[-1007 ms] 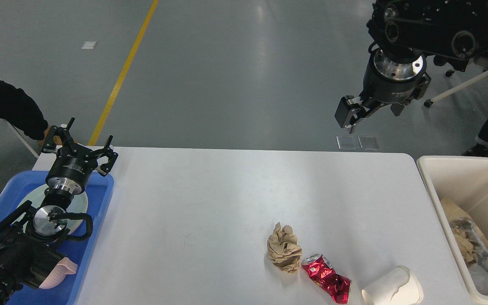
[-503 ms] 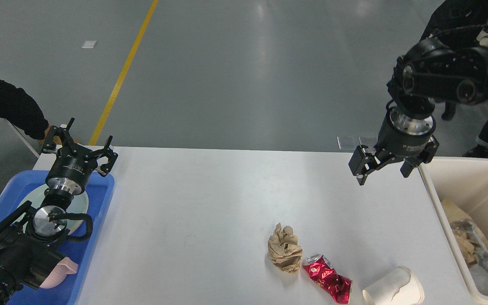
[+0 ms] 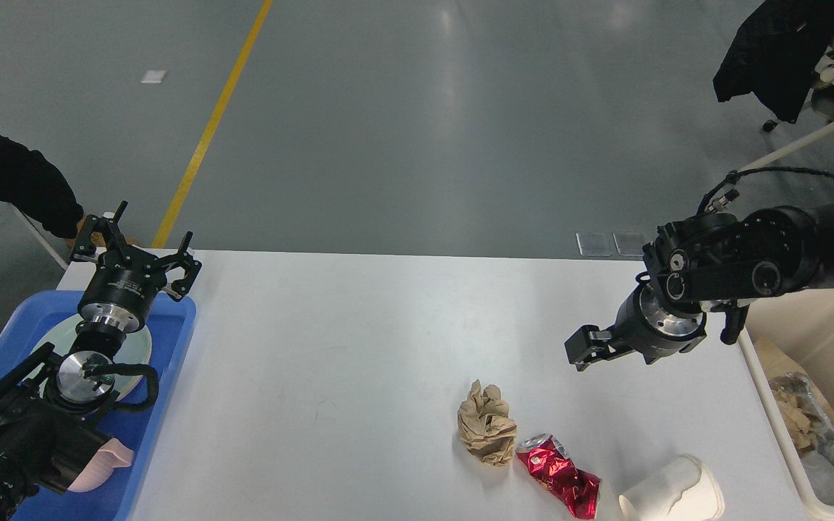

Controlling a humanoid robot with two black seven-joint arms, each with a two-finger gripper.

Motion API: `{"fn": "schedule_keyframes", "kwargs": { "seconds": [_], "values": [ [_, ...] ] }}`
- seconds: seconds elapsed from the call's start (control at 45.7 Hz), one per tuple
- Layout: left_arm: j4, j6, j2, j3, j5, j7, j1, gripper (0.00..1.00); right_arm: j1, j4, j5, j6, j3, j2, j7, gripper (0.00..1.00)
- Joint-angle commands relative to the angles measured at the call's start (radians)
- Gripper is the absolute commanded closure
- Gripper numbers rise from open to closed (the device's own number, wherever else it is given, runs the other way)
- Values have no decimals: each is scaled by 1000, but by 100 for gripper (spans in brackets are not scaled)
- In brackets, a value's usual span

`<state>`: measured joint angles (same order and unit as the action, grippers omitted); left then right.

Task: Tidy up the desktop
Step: 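Lower the right gripper onto the white paper cup and grasp it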

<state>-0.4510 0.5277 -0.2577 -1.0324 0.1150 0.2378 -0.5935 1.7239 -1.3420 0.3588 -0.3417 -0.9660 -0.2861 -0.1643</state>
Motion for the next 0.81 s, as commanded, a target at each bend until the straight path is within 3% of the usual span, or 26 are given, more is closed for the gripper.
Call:
{"fn": "schedule_keyframes", "kwargs": {
  "seconds": [0.0,0.153,0.241,0.372,0.788],
  "values": [
    [0,0,0,0,2,0,0,4,0,0,-6,35,1,24,0,0],
    [0,0,0,0,0,0,0,4,-29,-2,-11,107,-25,68,-1,0],
    [0,0,0,0,0,0,0,4,-38,-22,-7,78,-37,71,0,0],
    [0,0,0,0,0,0,0,4,-52,-51,-3,-45,-30,59,0,0],
    [0,0,0,0,2,0,0,4,-168,13,-18,-76,-91,-100,-1,0]
  ]
}}
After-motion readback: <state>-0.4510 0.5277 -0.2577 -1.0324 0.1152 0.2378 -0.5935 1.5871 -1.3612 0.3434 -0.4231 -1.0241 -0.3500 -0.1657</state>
